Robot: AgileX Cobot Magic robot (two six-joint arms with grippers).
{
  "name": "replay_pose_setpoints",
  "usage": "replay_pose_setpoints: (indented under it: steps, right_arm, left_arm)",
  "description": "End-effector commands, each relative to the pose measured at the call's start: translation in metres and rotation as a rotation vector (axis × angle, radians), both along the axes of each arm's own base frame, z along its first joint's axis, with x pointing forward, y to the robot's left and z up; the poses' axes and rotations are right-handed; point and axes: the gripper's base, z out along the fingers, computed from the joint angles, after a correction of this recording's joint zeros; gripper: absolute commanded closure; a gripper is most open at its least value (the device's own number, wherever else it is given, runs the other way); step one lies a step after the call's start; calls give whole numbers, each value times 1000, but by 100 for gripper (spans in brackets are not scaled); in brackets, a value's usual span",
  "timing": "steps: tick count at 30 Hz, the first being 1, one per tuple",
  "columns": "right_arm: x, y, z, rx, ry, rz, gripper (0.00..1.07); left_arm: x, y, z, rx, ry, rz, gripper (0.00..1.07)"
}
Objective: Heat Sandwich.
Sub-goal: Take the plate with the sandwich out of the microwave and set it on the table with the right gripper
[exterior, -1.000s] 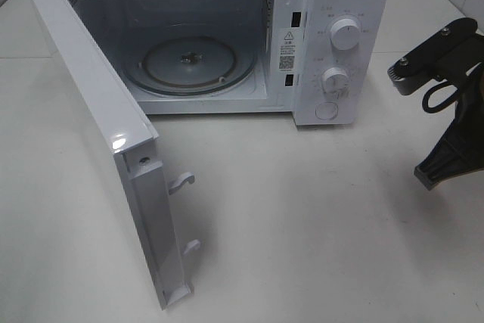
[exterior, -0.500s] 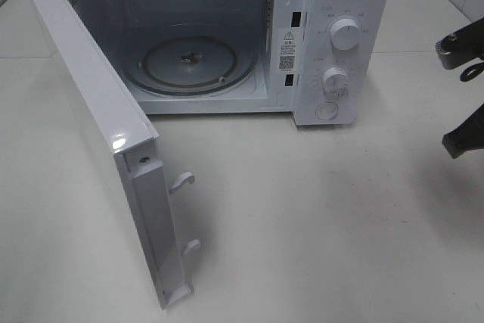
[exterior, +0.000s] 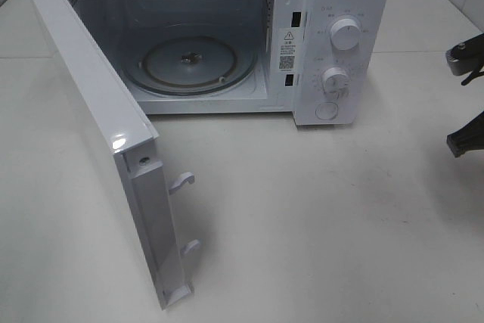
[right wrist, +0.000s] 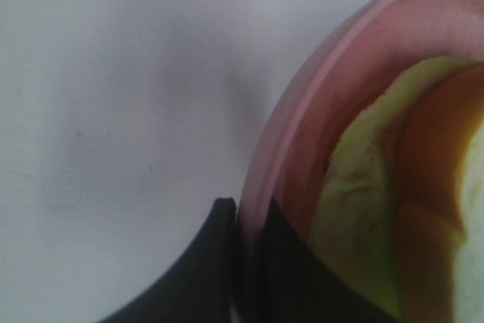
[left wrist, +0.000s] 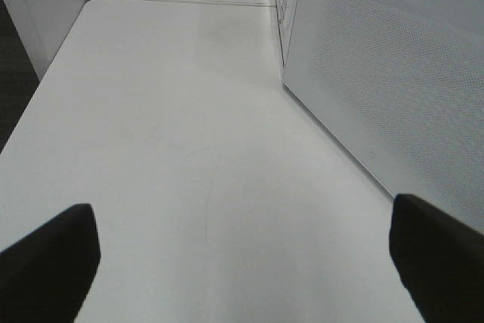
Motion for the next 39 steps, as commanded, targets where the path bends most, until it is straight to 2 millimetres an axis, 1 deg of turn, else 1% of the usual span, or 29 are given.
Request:
replay_pose_setpoints:
  steps: [1, 3, 5, 8, 10, 12, 15, 17, 18, 21, 22, 25, 29, 32, 39]
  right_arm:
    - [8, -2, -5, -33, -15, 4, 107]
    - [9, -2, -8, -33, -14, 4, 107]
    - [14, -1, -17, -27, -12, 10, 107]
    - [16, 0, -22, -24, -12, 5, 107]
    - [20, 1, -31, -21, 2, 10, 107]
    - [20, 2, -33, -20, 2, 9, 107]
    - [24, 3, -43, -6, 0, 7, 107]
    - [25, 4, -45, -3, -1, 4, 107]
    - [27, 4, -50, 2, 0, 3, 107]
    - [28, 6, -54, 14, 0, 3, 107]
    - [30, 7, -58, 29, -2, -1, 107]
    - [31, 8, -62, 42, -7, -7, 107]
    - [32, 9, -74, 50, 18, -21, 107]
    - [33, 10, -78, 60, 22, -16, 107]
    - [34, 12, -80, 74, 20, 6, 105]
  left_arm:
    - [-3, -1, -1, -5, -23, -5, 9]
    - [-3, -1, -1, -5, -23, -5, 9]
    - [-3, -1, -1, -5, -23, -5, 9]
    - [-3, -1, -1, -5, -23, -5, 9]
    - [-3, -1, -1, -5, -23, -5, 9]
    - [-3, -1, -1, -5, -23, -5, 9]
    - [-3, -1, -1, -5, -23, -5, 9]
    - [-3, -1, -1, -5, -23, -5, 9]
    - [-3, -1, -1, -5, -23, -5, 9]
    - [-3, -1, -1, -5, -23, -5, 9]
    - [-3, -1, -1, -5, -23, -5, 9]
    - [-3, -1, -1, -5, -23, -5, 9]
    - [-3, -1, -1, -5, -23, -5, 9]
    - [-3, -1, -1, -5, -23, -5, 9]
    - [-3, -1, -1, -5, -23, -5, 9]
